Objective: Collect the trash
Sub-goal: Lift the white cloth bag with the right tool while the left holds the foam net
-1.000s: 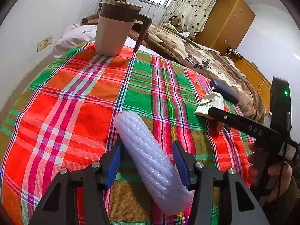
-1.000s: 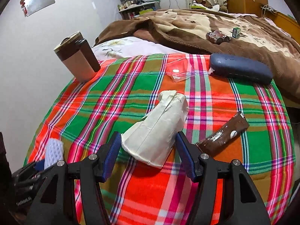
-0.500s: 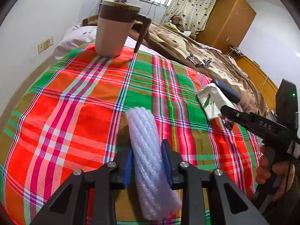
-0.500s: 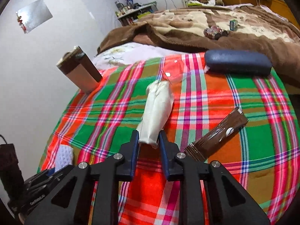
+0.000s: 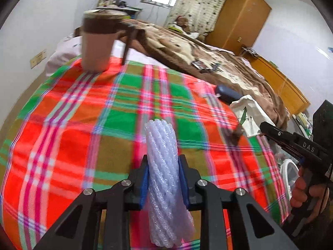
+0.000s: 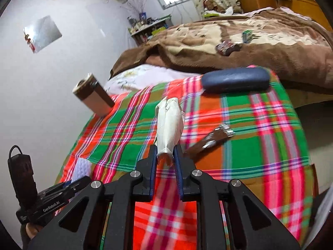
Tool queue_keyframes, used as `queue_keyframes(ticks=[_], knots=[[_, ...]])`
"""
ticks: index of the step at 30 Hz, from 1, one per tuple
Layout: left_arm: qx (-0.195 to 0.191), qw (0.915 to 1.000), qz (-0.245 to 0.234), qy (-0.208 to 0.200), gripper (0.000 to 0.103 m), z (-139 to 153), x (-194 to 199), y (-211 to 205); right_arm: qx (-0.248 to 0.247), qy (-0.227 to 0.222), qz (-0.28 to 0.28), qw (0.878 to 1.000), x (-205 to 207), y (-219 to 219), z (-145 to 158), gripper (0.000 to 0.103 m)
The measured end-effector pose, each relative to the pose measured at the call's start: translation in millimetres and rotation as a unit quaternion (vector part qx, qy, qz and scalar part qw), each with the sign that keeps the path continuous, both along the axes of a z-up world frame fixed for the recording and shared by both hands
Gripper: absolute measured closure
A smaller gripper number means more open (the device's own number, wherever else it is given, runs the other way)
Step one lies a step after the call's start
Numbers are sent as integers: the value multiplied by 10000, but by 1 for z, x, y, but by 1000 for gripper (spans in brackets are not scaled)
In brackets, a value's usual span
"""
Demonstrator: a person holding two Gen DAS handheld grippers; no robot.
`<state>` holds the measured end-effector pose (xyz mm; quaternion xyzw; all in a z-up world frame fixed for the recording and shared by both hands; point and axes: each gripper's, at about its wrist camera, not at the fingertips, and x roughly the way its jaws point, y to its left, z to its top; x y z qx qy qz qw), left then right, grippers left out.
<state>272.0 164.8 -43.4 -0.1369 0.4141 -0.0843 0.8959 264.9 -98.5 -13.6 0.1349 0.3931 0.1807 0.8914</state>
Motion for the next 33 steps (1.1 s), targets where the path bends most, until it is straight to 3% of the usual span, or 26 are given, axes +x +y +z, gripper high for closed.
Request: queue_keyframes(ticks=[7, 12, 20, 23, 25, 26, 27, 30, 33], knots=[[191, 9976, -660, -62, 77, 10, 32, -61, -208, -49, -352, 9992, -8, -33, -2, 87], [457, 9914, -1227, 19, 77, 5, 60, -110, -229, 53, -546, 9982, -6, -53, -8, 87], [649, 9831, -1706, -160, 76, 2, 86, -159, -235, 142, -657, 9975, -8, -74, -16, 87], [894, 9798, -1785, -147, 76, -3, 96, -174, -198, 155, -651, 9976, -6, -76, -18, 87], [1044, 9789, -1754, -31, 69, -9, 104, -179, -222, 149, -637, 9976, -6, -76, -19, 87], [1150, 9781, -1733, -11, 57, -12, 107, -182, -209, 151, -621, 9977, -6, -77, -19, 87], [1222, 9771, -1740, -27, 51, -14, 109, -183, -198, 152, -603, 9979, -6, -76, -19, 87], [1105, 9745, -1955, -12, 50, -18, 110, -185, -293, 105, -625, 9976, -7, -78, -20, 87], [1233, 9745, -1873, 62, 50, -24, 114, -185, -252, 148, -648, 9975, -6, -82, -22, 87]])
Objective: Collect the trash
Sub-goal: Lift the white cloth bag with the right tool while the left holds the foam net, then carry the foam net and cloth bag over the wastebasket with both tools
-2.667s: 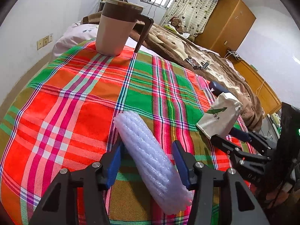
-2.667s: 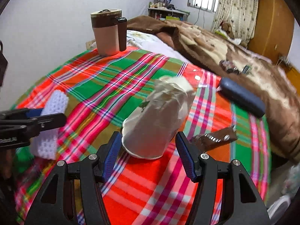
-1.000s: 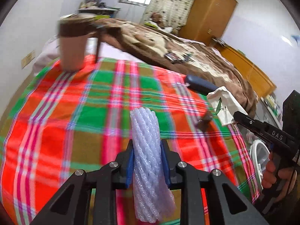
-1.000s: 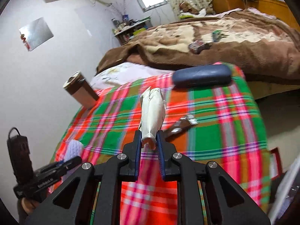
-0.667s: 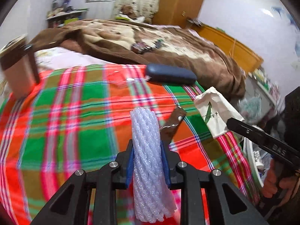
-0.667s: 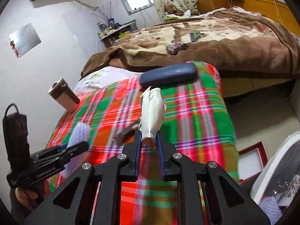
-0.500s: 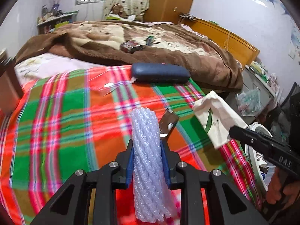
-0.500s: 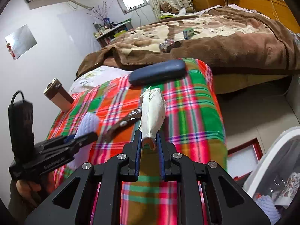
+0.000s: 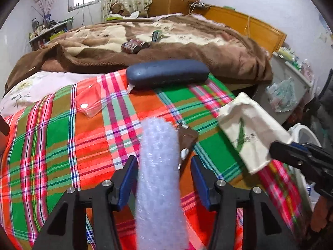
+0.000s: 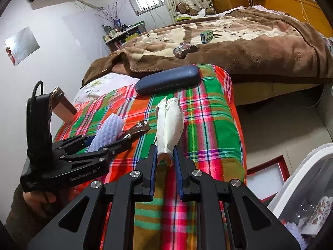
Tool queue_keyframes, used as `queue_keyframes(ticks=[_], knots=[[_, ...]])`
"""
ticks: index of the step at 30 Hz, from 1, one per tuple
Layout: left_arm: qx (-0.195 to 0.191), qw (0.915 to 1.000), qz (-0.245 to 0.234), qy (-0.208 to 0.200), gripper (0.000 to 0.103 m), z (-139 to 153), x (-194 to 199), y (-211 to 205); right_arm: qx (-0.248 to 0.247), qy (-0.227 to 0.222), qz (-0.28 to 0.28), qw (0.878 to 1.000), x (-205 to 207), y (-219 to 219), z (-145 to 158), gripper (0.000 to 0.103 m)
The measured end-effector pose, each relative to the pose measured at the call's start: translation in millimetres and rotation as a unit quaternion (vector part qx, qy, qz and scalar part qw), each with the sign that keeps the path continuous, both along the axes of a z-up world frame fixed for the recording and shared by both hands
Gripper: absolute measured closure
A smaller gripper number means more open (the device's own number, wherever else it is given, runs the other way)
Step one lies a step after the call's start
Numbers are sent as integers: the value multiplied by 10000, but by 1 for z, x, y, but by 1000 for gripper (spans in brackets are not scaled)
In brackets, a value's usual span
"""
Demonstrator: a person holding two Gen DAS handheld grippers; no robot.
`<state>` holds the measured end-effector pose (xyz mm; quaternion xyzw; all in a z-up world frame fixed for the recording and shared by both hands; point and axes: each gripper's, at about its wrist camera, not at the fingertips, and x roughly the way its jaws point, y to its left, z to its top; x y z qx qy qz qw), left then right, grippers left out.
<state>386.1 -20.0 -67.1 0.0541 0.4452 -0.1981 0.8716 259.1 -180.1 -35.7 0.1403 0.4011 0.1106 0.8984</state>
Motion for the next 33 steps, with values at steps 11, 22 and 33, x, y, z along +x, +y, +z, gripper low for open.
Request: queue_keyframes(ticks=[11, 22, 33], knots=[[167, 9998, 57, -89, 79, 1, -4, -1, 68, -5, -44, 10000, -2, -6, -1, 87], [-45, 9997, 81, -218, 80, 26, -35, -1, 190, -82, -131, 9997, -17, -13, 8, 87], [-241, 9987, -60, -453, 80, 67, -95, -16, 303, -320, -296, 9986, -59, -35, 31, 87]])
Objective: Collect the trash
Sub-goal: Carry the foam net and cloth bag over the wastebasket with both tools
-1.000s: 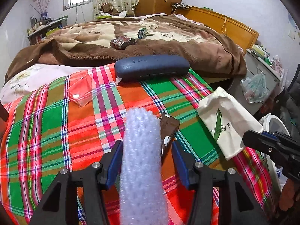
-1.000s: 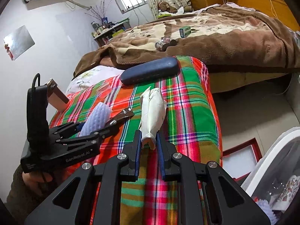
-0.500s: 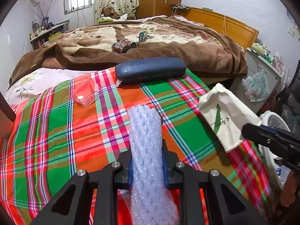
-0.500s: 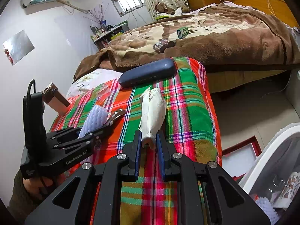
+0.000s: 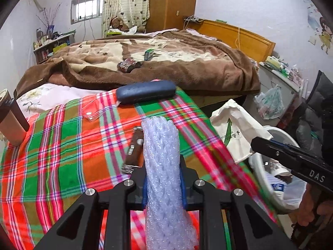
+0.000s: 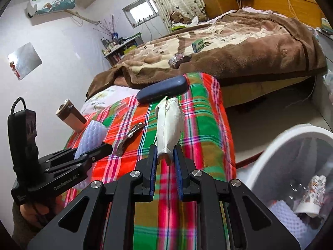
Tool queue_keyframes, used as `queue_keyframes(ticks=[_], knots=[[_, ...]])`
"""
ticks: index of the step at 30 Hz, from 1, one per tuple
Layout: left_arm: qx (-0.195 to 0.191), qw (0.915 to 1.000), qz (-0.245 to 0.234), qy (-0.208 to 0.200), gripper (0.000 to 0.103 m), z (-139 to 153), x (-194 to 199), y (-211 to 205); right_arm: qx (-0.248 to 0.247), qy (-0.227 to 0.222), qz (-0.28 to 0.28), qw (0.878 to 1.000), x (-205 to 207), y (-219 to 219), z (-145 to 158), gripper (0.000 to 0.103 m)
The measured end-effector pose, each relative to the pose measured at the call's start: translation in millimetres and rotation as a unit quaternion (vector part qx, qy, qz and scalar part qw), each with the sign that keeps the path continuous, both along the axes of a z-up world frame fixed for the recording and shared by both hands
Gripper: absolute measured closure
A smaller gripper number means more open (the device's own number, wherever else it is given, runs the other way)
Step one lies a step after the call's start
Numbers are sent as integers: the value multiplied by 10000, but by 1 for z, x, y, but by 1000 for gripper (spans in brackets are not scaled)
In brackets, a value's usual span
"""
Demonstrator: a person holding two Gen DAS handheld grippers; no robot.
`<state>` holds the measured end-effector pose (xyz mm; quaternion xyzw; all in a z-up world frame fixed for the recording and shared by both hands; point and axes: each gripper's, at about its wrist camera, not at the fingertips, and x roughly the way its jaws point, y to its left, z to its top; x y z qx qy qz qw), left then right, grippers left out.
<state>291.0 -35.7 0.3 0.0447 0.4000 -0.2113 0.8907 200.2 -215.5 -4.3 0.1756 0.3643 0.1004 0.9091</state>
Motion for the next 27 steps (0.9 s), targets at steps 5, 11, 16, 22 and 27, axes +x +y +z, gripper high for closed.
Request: queue_keyframes(ticks=[5, 11, 16, 22, 27], knots=[[-54, 9999, -102, -123, 80, 16, -25, -16, -45, -140, -101, 9998, -22, -14, 13, 87], [-211, 9992, -275, -181, 80, 31, -52, -31, -51, -240, -257, 9994, -45, -33, 23, 87], [-276, 9990, -285, -219, 80, 35, -65, -38, -13, -312, -401, 9987, -57, -47, 27, 87], [-52, 9996, -76, -253, 80, 30, -73, -22, 28, -352, -531, 9980, -61, -58, 25, 87], [30, 9993, 350, -97, 80, 18, -55, 7, 77, -302, -575, 9979, -53, -62, 17, 87]])
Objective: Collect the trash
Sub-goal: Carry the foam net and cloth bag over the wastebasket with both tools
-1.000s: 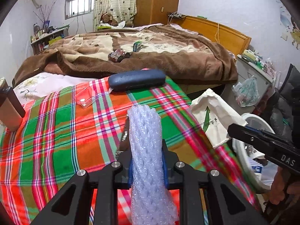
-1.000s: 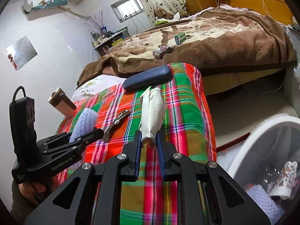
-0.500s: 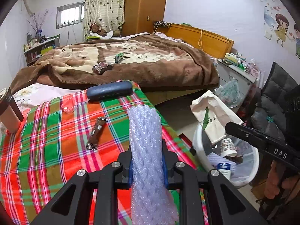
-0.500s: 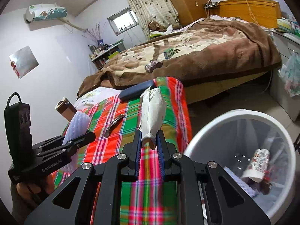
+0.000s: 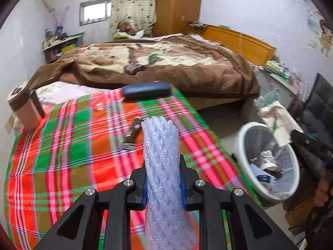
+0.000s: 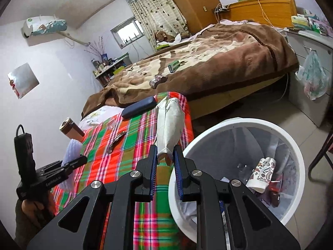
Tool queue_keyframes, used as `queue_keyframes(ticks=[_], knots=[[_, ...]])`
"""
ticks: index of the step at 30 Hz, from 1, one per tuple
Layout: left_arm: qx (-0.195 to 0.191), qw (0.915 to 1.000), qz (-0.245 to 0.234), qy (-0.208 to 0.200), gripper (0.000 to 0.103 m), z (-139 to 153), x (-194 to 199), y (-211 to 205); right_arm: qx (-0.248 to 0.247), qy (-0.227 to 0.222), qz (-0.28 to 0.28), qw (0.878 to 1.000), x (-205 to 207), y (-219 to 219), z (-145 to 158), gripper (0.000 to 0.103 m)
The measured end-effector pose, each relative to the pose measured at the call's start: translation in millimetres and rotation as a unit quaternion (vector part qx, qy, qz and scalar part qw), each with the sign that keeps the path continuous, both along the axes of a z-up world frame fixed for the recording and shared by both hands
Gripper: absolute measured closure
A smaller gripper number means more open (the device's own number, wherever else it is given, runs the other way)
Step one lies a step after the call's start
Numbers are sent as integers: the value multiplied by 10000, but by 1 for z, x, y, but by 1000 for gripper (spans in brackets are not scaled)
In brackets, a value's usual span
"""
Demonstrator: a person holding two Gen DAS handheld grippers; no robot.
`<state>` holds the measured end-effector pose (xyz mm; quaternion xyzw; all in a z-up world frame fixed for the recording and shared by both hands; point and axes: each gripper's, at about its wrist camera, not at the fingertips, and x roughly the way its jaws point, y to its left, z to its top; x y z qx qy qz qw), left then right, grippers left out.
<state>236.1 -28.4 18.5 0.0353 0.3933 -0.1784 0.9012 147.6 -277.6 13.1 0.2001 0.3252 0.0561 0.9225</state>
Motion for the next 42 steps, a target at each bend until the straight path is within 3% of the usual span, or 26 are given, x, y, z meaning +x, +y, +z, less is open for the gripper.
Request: queue_keyframes(ticks=[6, 13, 22, 25, 28, 30, 31, 34, 42], knots=[[-86, 9998, 105, 111, 79, -15, 38, 15, 54, 90, 79, 9999, 13, 4, -10, 87], [572, 9977, 168, 309, 78, -49, 99, 4, 40, 189, 165, 9997, 22, 4, -19, 87], [862, 9949, 107, 505, 74, -81, 140, -6, 42, 333, 282, 9990, 39, 8, -27, 87], [772, 9955, 65, 553, 67, -86, 151, -6, 47, 346, 359, 9987, 42, 10, -29, 87], [683, 9960, 52, 578, 64, -87, 155, -6, 61, 357, 412, 9985, 42, 12, -30, 87], [844, 9951, -81, 515, 71, -87, 152, -13, 74, 358, 445, 9983, 42, 13, -30, 87], [874, 9947, -187, 498, 81, -87, 151, -17, 72, 353, 454, 9983, 41, 13, -30, 87], [1115, 9930, -210, 325, 82, -87, 137, -28, 100, 365, 468, 9982, 40, 14, -29, 87], [750, 9961, -363, 284, 83, -69, 109, -35, 141, 279, 395, 9987, 29, 11, -21, 87]])
